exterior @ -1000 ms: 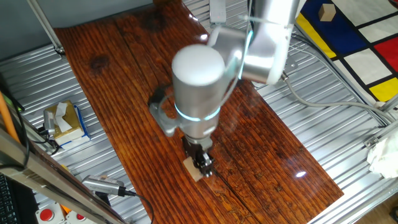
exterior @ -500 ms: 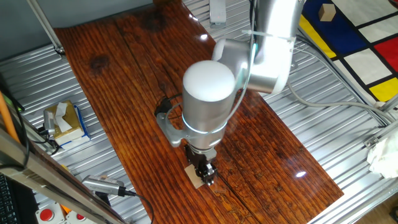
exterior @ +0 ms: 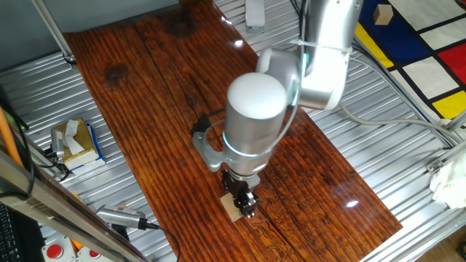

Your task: Pick up the small block on the left and move it to the right

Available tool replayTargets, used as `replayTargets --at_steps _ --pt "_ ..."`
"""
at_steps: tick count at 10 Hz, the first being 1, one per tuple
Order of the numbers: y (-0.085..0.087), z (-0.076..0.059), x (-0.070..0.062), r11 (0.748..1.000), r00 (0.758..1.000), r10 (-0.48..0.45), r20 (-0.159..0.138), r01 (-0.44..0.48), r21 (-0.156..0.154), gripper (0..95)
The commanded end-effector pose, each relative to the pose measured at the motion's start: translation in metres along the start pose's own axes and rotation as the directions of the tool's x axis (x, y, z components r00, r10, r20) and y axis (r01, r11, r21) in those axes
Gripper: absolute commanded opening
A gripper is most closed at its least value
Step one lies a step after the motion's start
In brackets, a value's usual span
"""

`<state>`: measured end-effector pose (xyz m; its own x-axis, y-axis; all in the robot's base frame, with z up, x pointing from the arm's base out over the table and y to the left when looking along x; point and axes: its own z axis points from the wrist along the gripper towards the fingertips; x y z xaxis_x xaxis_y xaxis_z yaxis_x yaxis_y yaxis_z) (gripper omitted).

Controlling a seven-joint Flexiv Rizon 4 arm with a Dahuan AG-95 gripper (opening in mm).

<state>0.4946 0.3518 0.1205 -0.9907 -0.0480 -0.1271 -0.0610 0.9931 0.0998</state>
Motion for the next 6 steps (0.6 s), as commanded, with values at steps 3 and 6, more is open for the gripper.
replayTargets --at_steps 3,6 --pt "0.011 0.010 0.007 1.000 1.000 0.011 0.017 -0.011 0.026 0.0" --pt "0.019 0.017 0.010 0.999 1.000 0.019 0.022 -0.020 0.035 0.0"
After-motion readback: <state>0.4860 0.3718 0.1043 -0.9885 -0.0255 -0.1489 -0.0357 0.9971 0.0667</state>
